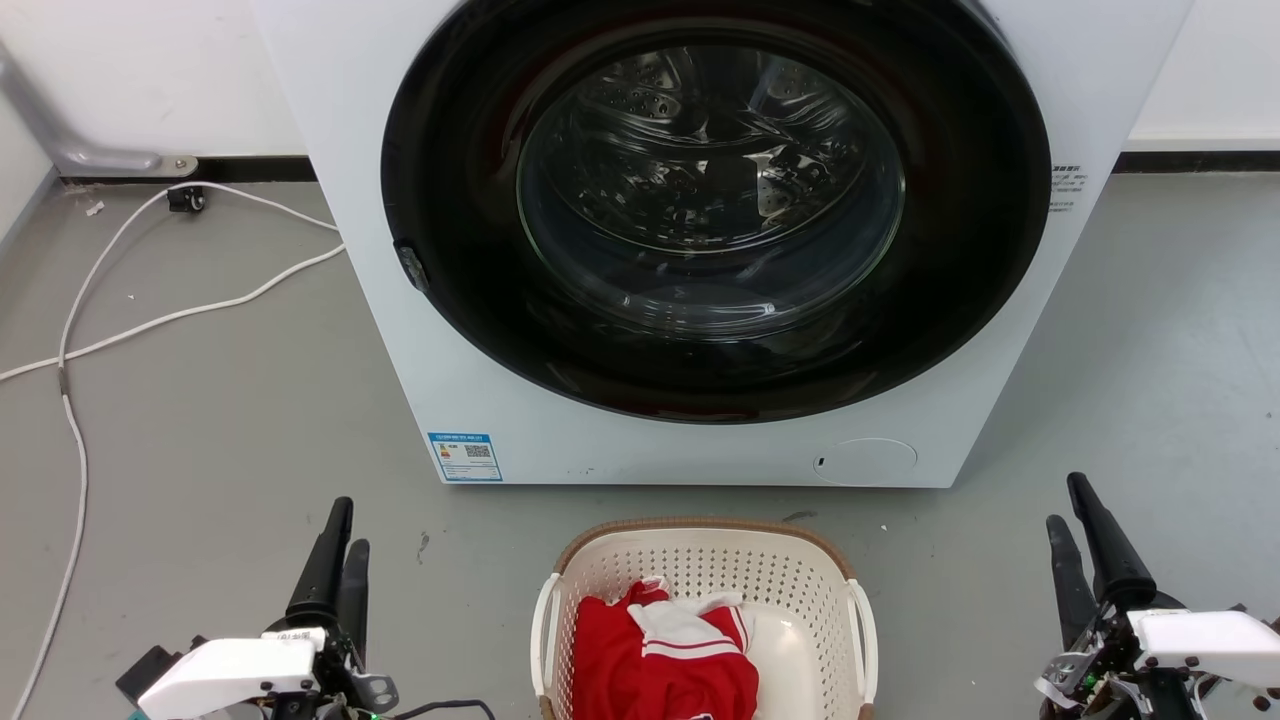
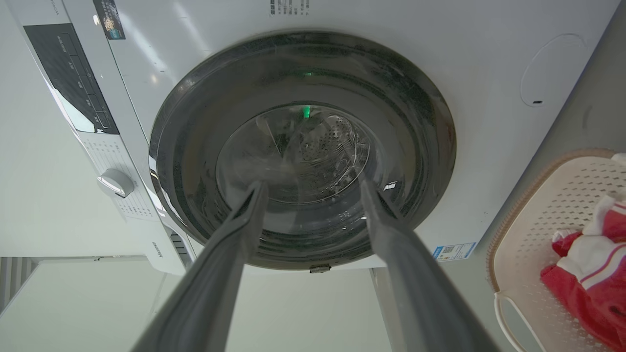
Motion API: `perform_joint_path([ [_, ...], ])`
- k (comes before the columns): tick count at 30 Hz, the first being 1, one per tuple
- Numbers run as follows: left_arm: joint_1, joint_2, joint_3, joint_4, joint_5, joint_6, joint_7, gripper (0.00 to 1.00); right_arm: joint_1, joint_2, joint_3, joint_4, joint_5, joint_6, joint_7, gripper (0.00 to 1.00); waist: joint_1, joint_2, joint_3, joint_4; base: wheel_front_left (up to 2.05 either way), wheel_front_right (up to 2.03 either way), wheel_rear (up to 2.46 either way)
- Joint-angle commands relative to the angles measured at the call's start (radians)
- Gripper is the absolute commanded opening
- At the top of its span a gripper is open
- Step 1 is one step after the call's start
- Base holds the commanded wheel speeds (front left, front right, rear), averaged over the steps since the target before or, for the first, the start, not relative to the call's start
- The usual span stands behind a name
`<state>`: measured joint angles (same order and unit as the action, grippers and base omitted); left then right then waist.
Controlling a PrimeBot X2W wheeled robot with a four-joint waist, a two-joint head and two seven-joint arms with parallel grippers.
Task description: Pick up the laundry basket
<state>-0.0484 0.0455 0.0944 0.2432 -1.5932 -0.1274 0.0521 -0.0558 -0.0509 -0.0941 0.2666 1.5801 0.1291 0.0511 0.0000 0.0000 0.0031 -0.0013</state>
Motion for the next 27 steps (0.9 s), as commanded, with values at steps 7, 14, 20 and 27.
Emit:
perform_joint_path([
  [7, -0.004, 0.004, 0.041, -0.028, 0.055, -0.001, -0.036, 1.00, -0.016, -0.003, -0.031, -0.023, -0.096, 0.002, -0.036, 1.00, 0.0000, 0.0000, -0.001, -0.001, 0.00, 0.00, 0.00],
  [14, 0.000, 0.004, 0.085, -0.023, 0.135, -0.002, -0.065, 1.00, -0.029, -0.002, -0.060, -0.047, -0.246, 0.002, -0.065, 1.00, 0.0000, 0.0000, -0.001, -0.001, 0.00, 0.00, 0.00],
  [20, -0.007, 0.004, 0.121, -0.072, 0.255, -0.002, -0.088, 1.00, -0.032, -0.002, -0.063, -0.105, -0.430, 0.002, -0.088, 1.00, 0.0000, 0.0000, 0.001, 0.000, 0.00, 0.00, 0.00],
  [27, -0.002, 0.004, 0.129, -0.142, 0.376, -0.002, -0.113, 1.00, -0.033, -0.002, -0.033, -0.194, -0.643, 0.002, -0.113, 1.00, 0.0000, 0.0000, 0.004, -0.001, 0.00, 0.00, 0.00],
])
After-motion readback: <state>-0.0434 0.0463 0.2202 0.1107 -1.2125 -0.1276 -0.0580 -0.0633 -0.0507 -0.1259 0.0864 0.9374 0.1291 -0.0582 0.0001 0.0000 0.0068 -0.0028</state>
